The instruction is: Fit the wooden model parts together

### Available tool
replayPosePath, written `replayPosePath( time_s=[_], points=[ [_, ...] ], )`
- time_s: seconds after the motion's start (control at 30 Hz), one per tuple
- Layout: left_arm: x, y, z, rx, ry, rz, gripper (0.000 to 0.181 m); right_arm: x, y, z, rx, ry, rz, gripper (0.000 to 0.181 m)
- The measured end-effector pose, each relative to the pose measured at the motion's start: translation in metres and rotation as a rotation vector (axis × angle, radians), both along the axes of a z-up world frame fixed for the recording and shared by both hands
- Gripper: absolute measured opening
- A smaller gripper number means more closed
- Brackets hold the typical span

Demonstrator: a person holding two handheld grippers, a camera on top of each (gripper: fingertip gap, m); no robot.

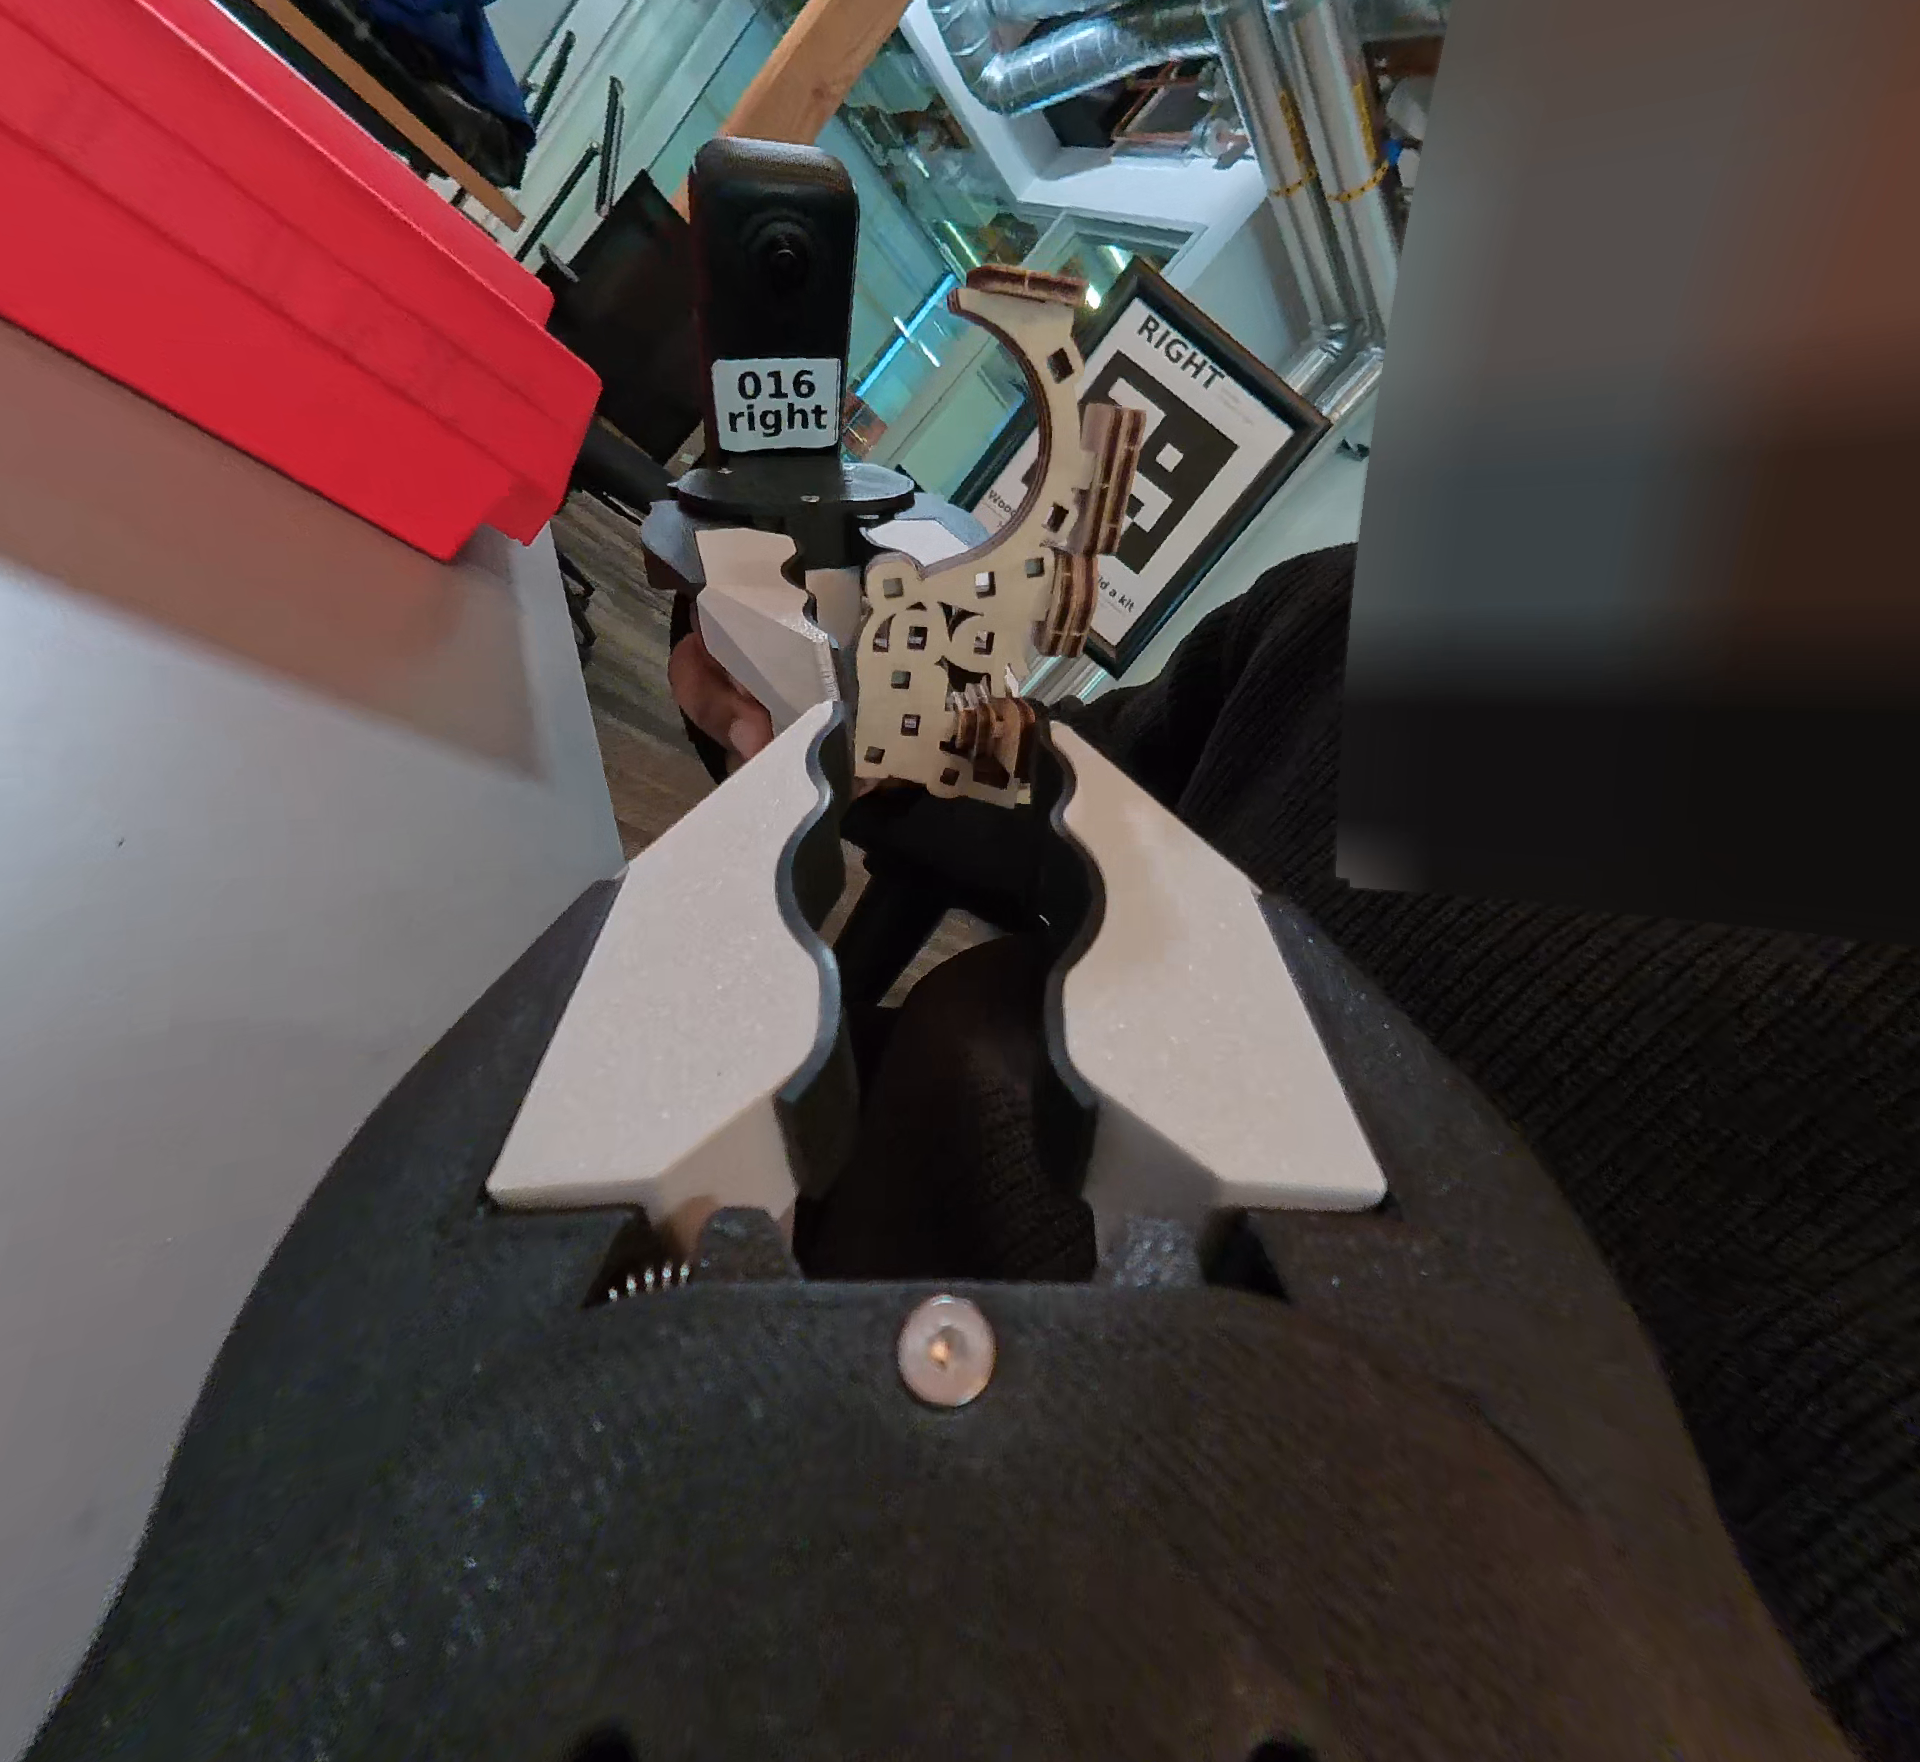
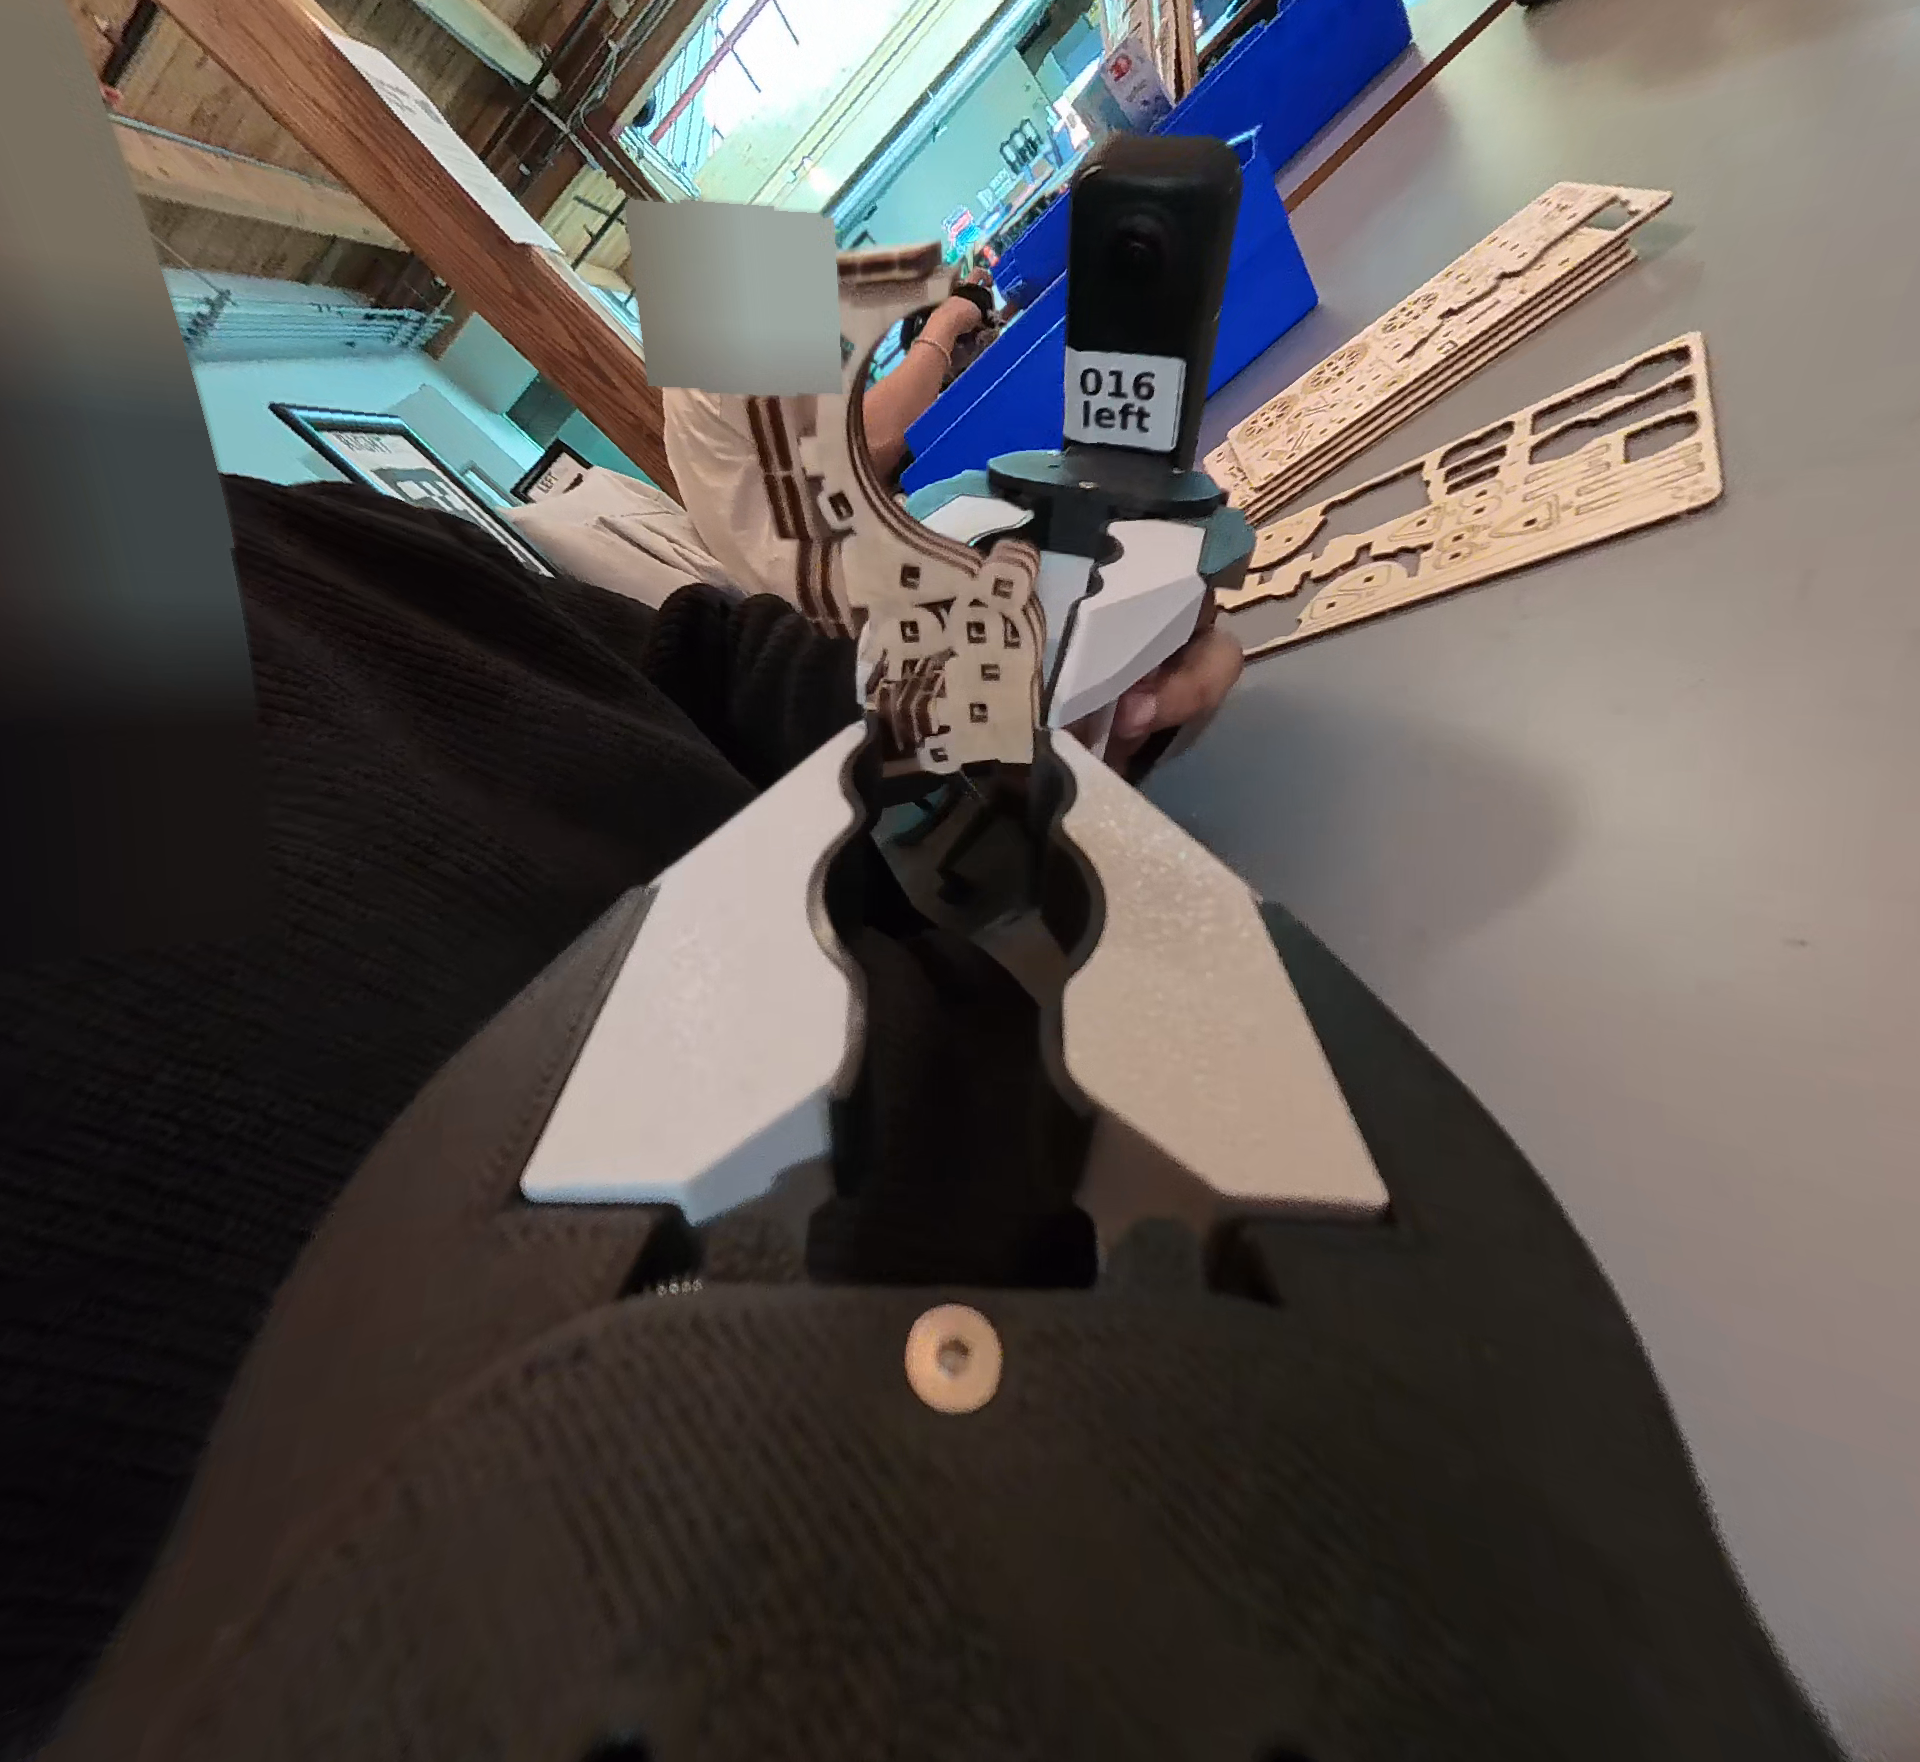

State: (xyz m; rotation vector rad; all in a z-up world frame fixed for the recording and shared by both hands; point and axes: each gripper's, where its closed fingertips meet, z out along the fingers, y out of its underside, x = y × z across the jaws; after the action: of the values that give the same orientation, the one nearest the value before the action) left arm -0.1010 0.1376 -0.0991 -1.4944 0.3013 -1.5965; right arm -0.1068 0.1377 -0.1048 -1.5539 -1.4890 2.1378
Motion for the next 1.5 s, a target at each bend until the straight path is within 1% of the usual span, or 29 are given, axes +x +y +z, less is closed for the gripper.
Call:
replayPosePath(
  time_s=[0.1,0.47,0.77,0.87,1.03,1.2,1.5],
  points=[
    [0.000,-0.003,0.001,0.007,0.000,-0.018,0.033,0.000,-0.003,0.001,0.011,0.008,0.004,0.028],
    [0.001,-0.007,0.002,0.001,-0.015,-0.058,0.032,0.003,-0.007,0.003,-0.047,0.023,0.050,0.029],
    [0.001,-0.007,0.003,0.009,0.013,-0.030,0.031,0.003,-0.007,0.005,-0.065,0.025,0.059,0.029],
    [0.001,-0.007,0.005,0.036,0.035,-0.003,0.030,0.004,-0.007,0.007,-0.062,0.040,0.057,0.029],
    [0.003,-0.007,0.008,0.068,0.050,0.015,0.030,0.005,-0.007,0.010,-0.010,0.097,0.050,0.029],
    [0.004,-0.014,0.012,0.109,0.054,-0.015,0.030,0.007,-0.014,0.013,0.114,0.170,0.050,0.029],
    [0.009,-0.024,0.017,0.256,0.188,0.031,0.030,0.010,-0.023,0.019,0.204,0.265,0.065,0.029]
  ],
)
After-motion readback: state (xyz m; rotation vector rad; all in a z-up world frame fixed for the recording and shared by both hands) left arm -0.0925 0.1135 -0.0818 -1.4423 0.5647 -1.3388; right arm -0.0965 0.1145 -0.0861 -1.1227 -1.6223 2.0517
